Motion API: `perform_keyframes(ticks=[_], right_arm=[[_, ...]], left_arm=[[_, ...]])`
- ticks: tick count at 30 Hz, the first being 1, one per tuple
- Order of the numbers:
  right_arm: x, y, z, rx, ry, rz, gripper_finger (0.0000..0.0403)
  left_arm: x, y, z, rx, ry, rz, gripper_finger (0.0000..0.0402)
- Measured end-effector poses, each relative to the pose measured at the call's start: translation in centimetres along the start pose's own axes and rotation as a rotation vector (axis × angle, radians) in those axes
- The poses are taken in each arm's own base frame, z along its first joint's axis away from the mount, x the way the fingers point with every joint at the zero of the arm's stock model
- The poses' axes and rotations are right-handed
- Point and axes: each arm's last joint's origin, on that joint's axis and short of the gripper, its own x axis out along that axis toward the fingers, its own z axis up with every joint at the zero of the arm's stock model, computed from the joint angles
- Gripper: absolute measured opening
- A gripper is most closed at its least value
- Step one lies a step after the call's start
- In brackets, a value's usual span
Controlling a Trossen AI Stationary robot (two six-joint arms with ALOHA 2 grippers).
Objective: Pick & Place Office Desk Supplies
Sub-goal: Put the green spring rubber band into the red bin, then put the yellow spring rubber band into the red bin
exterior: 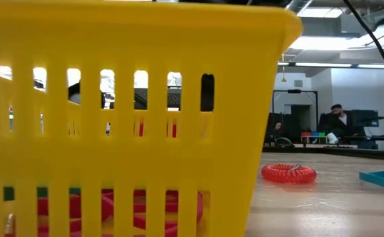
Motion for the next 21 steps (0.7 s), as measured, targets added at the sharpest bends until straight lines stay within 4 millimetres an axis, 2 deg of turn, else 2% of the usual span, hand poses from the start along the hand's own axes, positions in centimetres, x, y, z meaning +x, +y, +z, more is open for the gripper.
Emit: perform_keyframes(ticks=[4, 10, 16, 21], right_arm=[[-0.4, -0.5, 0.5, -0.010, 0.019, -0.019, 0.0212], [-1.0, -0.1, 1.6, -0.100, -0.020, -0.009, 0.0217], [-3.9, 0.7, 2.4, -0.157, -0.120, -0.015, 0.0214], [-6.8, 1.3, 1.5, -0.204, -0.255, 0.010, 0.0214]], left_arm=[[0.0, 0.0, 0.0, 0.001, 0.000, 0.000, 0.0197], [0.0, 0.0, -0.1, 0.002, 0.006, -0.001, 0.0197], [0.0, 0.0, -0.1, 0.003, 0.008, -0.001, 0.0197], [0.0, 0.0, -0.1, 0.004, 0.012, -0.001, 0.0197]])
